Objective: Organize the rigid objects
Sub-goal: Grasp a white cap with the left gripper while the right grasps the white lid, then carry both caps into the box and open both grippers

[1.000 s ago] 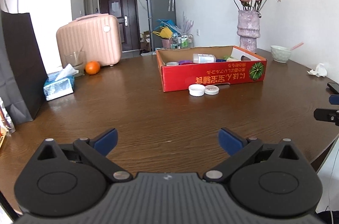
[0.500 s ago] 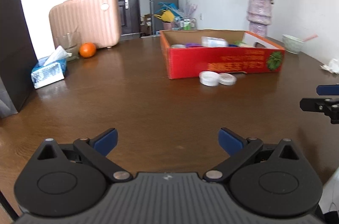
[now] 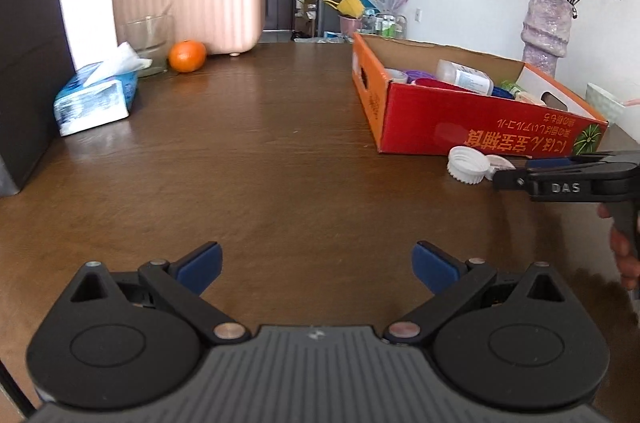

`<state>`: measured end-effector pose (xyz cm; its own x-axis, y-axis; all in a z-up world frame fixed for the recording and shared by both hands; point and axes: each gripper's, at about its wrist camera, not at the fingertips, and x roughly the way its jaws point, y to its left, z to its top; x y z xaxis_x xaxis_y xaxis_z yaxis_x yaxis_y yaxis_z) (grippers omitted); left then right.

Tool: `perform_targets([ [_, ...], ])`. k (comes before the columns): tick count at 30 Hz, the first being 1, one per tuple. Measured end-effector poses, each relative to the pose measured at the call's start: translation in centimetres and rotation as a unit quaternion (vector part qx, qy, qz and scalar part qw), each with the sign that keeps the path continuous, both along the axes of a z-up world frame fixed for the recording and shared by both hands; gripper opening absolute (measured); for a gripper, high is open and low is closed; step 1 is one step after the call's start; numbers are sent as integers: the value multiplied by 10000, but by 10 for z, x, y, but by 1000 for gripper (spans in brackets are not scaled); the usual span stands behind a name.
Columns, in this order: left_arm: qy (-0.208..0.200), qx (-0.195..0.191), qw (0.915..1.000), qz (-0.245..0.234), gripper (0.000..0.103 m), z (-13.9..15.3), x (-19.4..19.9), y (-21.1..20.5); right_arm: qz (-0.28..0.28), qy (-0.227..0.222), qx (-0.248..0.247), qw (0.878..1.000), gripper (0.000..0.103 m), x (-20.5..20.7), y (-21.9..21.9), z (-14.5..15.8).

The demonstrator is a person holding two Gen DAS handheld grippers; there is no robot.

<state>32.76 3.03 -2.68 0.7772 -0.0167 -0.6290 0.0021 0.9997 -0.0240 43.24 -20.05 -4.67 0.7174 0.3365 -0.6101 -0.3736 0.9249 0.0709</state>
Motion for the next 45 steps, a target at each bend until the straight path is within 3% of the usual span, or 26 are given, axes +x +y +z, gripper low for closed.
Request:
perform_targets([
  [1, 2, 5, 10000, -50, 103, 0, 6, -4, 21, -6, 22, 10000, 56, 2, 1, 0],
  [3, -6, 13, 9998, -177, 103, -1, 19, -14, 46, -23, 96, 9999, 38, 6, -2, -1],
  [7, 22, -79, 9985, -547, 103, -3, 54, -43, -113, -138, -44, 9998, 38, 0, -18, 2],
  [12, 131, -165, 9961, -856, 100, -9, 93, -85, -654, -129, 115, 9977, 38, -30, -76, 1],
  [15, 129, -97, 9955, -932, 71, -16, 105, -105, -1006, -20, 359, 9943, 38, -50, -112, -1],
  [17, -7, 107, 9945, -1047, 42, -17, 105, -115, -1202, -14, 356, 9921, 38, -62, -128, -1],
  [21, -2, 105, 9928, -1193, 41, -16, 102, -123, -1352, -31, 438, 9899, 39, -74, -143, -2],
  [29, -91, -11, 9957, -918, 41, 4, 56, -107, -1154, -358, 392, 9919, 38, -96, -126, 19],
  [36, -535, -12, 9962, -690, 41, 30, -24, -78, -946, -726, 389, 9921, 38, -151, -108, 47],
  [41, -858, 228, 9947, -521, 41, 41, -77, -63, -949, -998, 527, 9891, 38, -190, -93, 58],
  [45, -1084, 60, 9932, -432, 41, 55, -112, -51, -806, -1217, 600, 9875, 38, -222, -84, 69],
])
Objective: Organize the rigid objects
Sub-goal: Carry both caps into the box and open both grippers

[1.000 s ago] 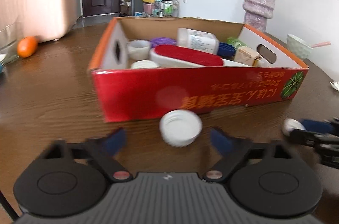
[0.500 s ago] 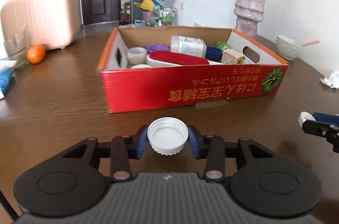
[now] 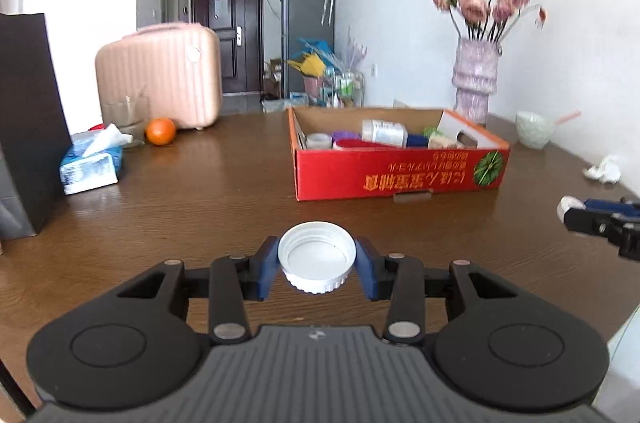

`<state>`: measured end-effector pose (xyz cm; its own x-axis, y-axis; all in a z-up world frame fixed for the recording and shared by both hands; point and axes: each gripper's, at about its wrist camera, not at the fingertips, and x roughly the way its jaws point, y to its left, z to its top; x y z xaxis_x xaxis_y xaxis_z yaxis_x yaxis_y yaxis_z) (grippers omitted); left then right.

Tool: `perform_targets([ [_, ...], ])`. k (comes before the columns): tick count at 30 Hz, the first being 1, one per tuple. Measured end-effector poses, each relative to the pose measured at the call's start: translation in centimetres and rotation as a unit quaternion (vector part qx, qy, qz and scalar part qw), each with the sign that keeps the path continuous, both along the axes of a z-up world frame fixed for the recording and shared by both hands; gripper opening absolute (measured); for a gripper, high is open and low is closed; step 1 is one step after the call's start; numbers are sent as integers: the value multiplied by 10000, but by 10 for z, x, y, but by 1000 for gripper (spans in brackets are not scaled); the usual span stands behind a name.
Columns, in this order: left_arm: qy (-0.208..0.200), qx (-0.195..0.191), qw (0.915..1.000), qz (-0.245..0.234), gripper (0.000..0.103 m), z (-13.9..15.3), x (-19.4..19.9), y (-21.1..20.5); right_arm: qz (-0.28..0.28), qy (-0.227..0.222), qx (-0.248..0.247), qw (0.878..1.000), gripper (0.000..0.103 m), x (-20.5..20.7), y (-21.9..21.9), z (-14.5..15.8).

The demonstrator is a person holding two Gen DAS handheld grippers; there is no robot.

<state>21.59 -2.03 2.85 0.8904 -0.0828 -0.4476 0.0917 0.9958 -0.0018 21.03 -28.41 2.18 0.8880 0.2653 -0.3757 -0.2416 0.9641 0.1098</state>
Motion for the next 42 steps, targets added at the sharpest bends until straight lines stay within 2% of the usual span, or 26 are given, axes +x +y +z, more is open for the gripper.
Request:
perform_targets([
  [4, -280, -83, 9996, 55, 41, 14, -24, 5, -39, -189, 63, 9998, 38, -19, 2, 12],
  [10, -447, -129, 9989, -20, 41, 23, -40, 4, -7, -369, 86, 9993, 38, -33, 3, 21],
  [21, -377, -153, 9991, -103, 41, 23, -12, -2, -84, -289, 51, 9995, 38, -8, -2, 21],
  [27, -478, -1, 9987, -149, 42, 32, 34, -11, -20, -379, -123, 9992, 38, 38, -1, 34],
  [31, -374, -9, 9989, -265, 42, 33, 78, -17, 6, -266, -139, 9995, 38, 81, -5, 37],
  [38, 46, -333, 9981, -512, 41, 32, 165, -23, 160, 121, 105, 9997, 39, 171, -14, 38],
  [42, 373, -306, 9973, -547, 41, 23, 215, -30, 147, 445, 134, 9988, 39, 218, -12, 28],
])
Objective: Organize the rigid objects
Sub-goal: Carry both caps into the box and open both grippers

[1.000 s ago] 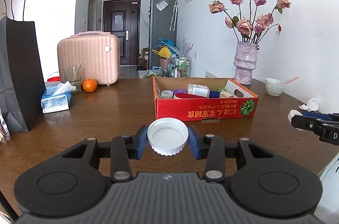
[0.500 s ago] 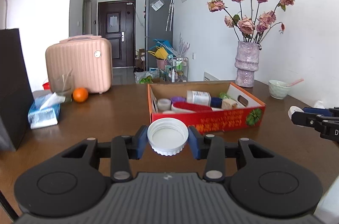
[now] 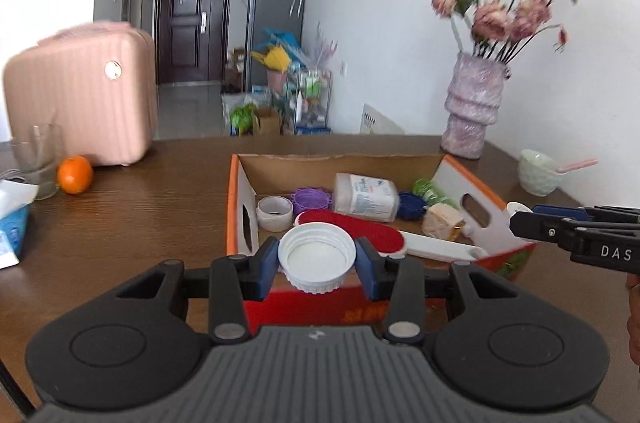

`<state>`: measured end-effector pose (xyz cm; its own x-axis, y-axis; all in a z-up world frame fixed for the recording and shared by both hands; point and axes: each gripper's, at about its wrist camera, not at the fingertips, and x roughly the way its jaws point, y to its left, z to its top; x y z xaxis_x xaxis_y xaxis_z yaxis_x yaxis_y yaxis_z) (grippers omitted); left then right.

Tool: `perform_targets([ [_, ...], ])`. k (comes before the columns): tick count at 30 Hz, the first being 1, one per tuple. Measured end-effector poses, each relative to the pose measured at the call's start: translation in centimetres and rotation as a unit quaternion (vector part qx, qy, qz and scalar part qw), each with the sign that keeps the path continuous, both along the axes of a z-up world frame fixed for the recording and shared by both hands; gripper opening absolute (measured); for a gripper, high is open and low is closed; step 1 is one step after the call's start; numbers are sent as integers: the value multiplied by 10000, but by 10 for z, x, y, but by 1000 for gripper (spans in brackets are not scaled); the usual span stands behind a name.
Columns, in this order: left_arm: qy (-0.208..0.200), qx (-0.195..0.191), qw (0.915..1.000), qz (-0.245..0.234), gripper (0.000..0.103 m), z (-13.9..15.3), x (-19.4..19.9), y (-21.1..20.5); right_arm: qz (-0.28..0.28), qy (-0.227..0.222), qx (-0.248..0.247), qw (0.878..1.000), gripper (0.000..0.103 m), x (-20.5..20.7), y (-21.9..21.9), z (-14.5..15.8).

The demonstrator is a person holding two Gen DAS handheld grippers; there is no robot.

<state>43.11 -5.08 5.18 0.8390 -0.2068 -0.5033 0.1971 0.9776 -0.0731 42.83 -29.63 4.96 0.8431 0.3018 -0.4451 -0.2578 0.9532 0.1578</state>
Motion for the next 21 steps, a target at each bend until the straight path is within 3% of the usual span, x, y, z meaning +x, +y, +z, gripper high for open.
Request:
perform_targets([
  [10, 1024, 178, 9943, -254, 43, -38, 85, -13, 73, 873, -306, 9957, 39, 82, 12, -42],
  [12, 1173, 237, 9924, -281, 52, -47, 93, -17, 96, 994, -334, 9944, 39, 90, 15, -48],
  [14, 976, 382, 9942, -226, 70, -53, 91, -20, 94, 1067, -335, 9937, 40, 94, 18, -54],
  [16, 941, 649, 9923, -475, 78, -57, 88, -28, 126, 1093, -296, 9935, 46, 98, 21, -58],
  [21, 895, 600, 9931, -463, 82, -58, 89, -30, 139, 1064, -41, 9942, 49, 102, 28, -64],
])
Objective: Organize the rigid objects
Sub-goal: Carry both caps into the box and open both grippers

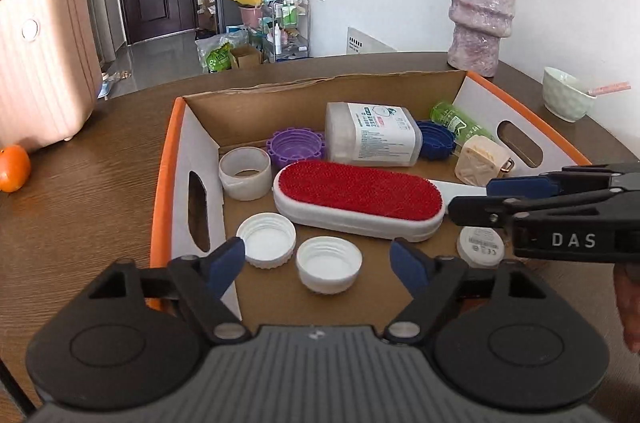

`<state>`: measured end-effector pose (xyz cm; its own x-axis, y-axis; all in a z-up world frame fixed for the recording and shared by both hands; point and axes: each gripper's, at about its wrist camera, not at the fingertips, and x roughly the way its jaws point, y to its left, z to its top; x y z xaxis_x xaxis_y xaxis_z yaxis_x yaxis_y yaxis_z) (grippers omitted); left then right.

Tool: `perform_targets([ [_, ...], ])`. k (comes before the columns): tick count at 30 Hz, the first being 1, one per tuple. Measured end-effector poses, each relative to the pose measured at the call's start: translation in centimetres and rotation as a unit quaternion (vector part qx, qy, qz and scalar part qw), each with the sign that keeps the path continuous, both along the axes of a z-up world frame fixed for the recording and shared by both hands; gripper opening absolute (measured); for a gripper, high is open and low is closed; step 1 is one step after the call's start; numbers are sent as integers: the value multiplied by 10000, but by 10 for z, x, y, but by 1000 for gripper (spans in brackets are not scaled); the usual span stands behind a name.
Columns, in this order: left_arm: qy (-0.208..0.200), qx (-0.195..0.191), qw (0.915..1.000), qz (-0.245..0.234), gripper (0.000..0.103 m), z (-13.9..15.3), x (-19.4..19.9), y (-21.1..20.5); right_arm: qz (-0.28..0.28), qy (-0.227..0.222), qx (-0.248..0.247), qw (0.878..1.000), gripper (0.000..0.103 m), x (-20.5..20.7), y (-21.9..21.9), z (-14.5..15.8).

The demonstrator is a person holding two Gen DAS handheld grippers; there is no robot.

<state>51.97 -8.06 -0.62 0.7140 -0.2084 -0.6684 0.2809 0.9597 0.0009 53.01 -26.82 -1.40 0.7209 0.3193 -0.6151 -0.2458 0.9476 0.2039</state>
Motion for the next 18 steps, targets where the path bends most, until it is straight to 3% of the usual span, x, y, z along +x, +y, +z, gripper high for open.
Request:
perform_targets([
  [10, 11, -163, 9998, 129, 83, 8, -4, 5, -99, -101, 46, 9999, 51, -13, -3, 10],
  [18, -338, -349, 9982, 351, 83, 47, -48, 24, -264, -513, 9, 9983, 54, -55, -15, 48],
])
